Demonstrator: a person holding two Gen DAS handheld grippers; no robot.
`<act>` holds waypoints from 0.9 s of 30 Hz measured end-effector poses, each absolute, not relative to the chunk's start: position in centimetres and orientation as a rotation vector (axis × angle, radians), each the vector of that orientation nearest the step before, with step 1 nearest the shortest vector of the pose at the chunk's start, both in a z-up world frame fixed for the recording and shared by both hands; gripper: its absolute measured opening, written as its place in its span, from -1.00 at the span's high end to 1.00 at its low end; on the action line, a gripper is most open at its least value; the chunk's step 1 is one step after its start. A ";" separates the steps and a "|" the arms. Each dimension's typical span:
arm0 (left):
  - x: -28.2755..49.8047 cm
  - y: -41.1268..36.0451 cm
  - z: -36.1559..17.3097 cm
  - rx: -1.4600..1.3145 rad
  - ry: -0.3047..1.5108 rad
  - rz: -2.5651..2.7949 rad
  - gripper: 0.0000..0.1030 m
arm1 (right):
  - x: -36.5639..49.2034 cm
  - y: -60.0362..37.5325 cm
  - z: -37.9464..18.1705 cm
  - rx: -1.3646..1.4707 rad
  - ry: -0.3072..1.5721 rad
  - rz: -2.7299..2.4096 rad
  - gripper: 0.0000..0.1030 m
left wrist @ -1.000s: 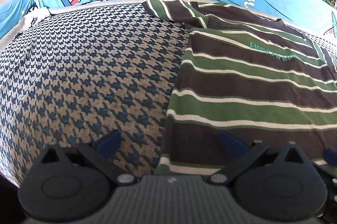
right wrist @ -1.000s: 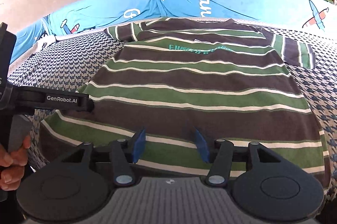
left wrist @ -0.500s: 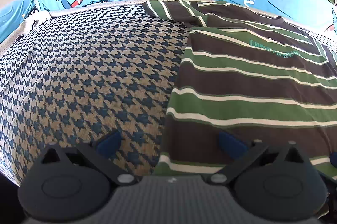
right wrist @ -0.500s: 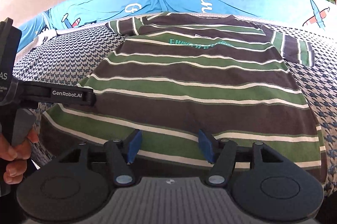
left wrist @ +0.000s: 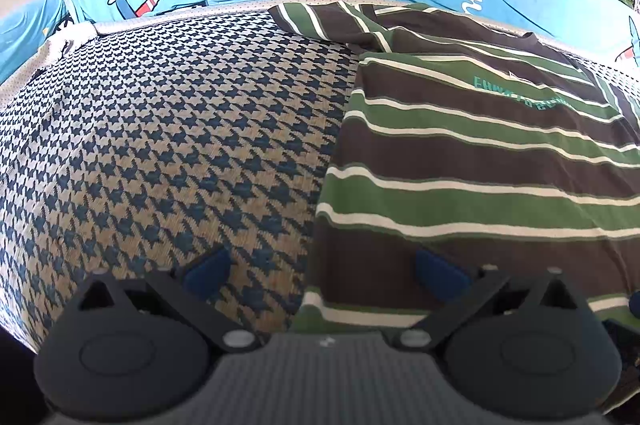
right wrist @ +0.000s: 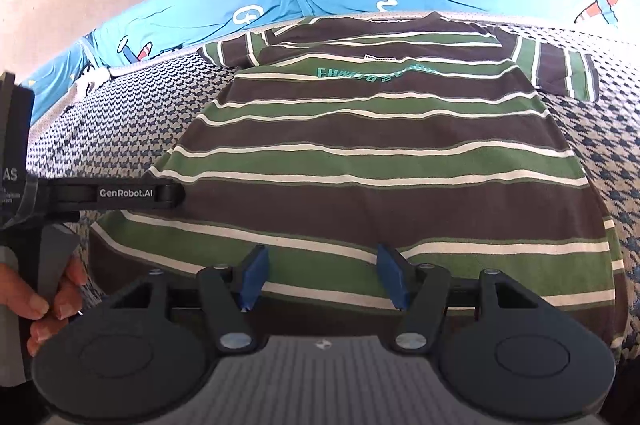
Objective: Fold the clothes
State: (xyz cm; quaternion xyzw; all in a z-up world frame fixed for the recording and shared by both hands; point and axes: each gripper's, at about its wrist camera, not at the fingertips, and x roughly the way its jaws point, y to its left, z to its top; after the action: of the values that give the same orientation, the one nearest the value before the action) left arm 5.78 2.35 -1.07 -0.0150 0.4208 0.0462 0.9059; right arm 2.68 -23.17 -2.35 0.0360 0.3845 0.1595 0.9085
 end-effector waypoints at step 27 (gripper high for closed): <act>5.6 1.7 0.6 0.004 0.809 0.087 -1.00 | 5.5 -26.4 0.1 0.182 0.778 0.457 -0.23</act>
State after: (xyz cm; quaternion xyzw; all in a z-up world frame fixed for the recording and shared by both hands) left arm 5.62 1.68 0.59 0.0020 0.3933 0.0424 0.9184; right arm 5.48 -26.44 0.15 0.0877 0.3756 0.2203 0.8959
